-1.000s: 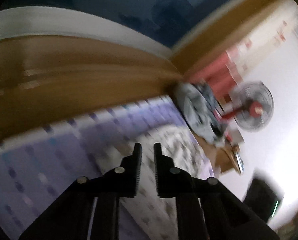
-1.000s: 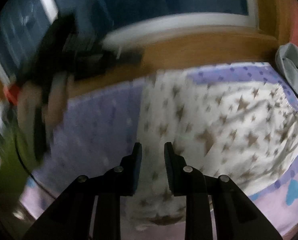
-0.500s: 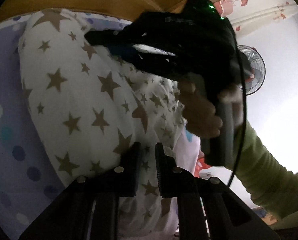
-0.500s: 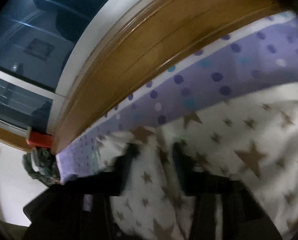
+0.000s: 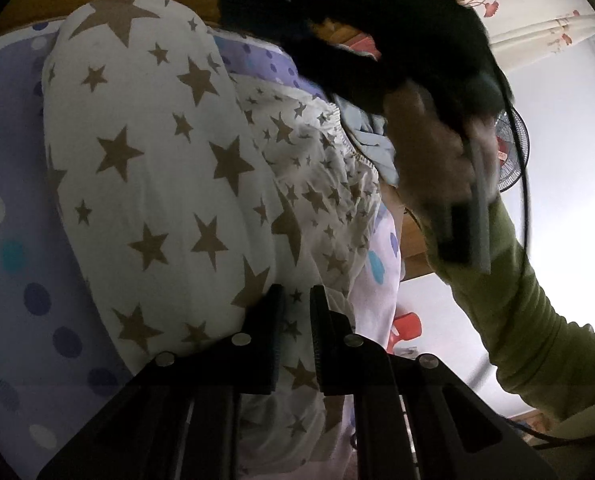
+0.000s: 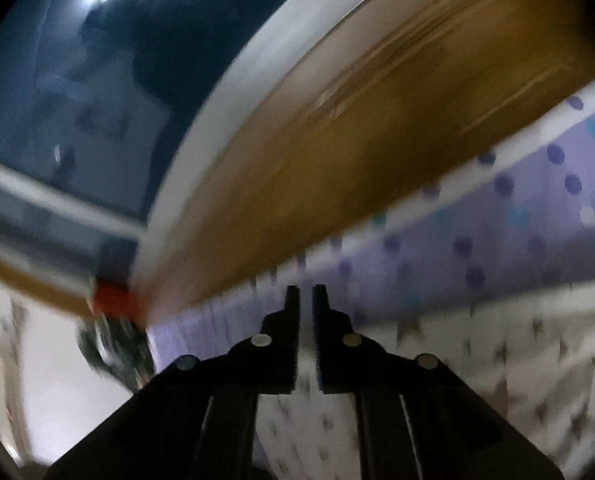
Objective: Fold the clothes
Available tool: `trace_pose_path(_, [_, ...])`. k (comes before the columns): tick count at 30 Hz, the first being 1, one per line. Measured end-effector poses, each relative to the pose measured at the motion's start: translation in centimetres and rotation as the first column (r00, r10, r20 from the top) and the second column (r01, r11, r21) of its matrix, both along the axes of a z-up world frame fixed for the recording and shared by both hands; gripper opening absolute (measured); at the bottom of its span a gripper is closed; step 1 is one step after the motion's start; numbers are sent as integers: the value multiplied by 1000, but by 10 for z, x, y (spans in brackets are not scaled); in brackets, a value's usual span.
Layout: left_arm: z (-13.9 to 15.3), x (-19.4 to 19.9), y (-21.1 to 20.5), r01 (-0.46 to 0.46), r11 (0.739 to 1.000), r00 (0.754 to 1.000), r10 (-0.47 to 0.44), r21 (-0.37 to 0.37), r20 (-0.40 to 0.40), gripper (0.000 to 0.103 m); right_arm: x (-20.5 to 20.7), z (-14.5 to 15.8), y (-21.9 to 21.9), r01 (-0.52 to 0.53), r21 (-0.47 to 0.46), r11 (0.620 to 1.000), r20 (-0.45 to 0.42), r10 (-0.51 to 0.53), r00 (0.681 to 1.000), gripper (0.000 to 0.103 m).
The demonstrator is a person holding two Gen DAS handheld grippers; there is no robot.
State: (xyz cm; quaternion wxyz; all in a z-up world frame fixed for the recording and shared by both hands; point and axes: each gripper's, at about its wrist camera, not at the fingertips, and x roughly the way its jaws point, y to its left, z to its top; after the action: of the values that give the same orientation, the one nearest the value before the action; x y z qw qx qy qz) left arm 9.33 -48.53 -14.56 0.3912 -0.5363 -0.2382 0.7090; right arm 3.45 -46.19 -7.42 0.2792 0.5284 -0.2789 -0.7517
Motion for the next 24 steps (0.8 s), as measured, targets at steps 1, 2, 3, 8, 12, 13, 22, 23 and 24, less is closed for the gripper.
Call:
trace_pose_path(1, [0,2,-1,-3,1000,1000,3,1,0,14,7,-2,-1,-14,12,1000,13,14,1000,24])
trace_pose_path(2, [0,3,-2,-5,1000,1000,5,2,-1,14,11,-6,-1,-20,12,1000,32,19,999,31])
trace_pose_path(3, [-1,4,-3,-7,1000,1000,7,1,-2,14,11,-12,1,-13,-7,1000,59,13,998,44])
trace_pose_path(8, [1,5,0,-6,1000,1000,6,-16,-9,14,-3,-32,-9,8,11,1000,76,-9,997,10])
trace_pose_path(12, [3,6,-2,-6,1000,1000,6,-19,-8,14,-21,-33,-13,106,119,987,36,-111,993,6])
trace_pose_path(13, [5,6,-5,-7,1000,1000,7,-18,-10,14,-15,-25,-13,108,138,985,8,-110,994,6])
trace_pose_path(22, [45,-16,-69,-147,988,981,139,-53,-135,26,84,30,-12,97,357,929,-225,-16,974,18])
trace_pose_path(23, [45,-26,-74,-150,988,981,142,-46,-135,26,99,29,-16,93,374,923,-231,-5,973,19])
trace_pose_path(24, [45,-34,-75,-148,988,980,142,-35,-143,26,115,27,-21,91,393,915,-239,6,971,20])
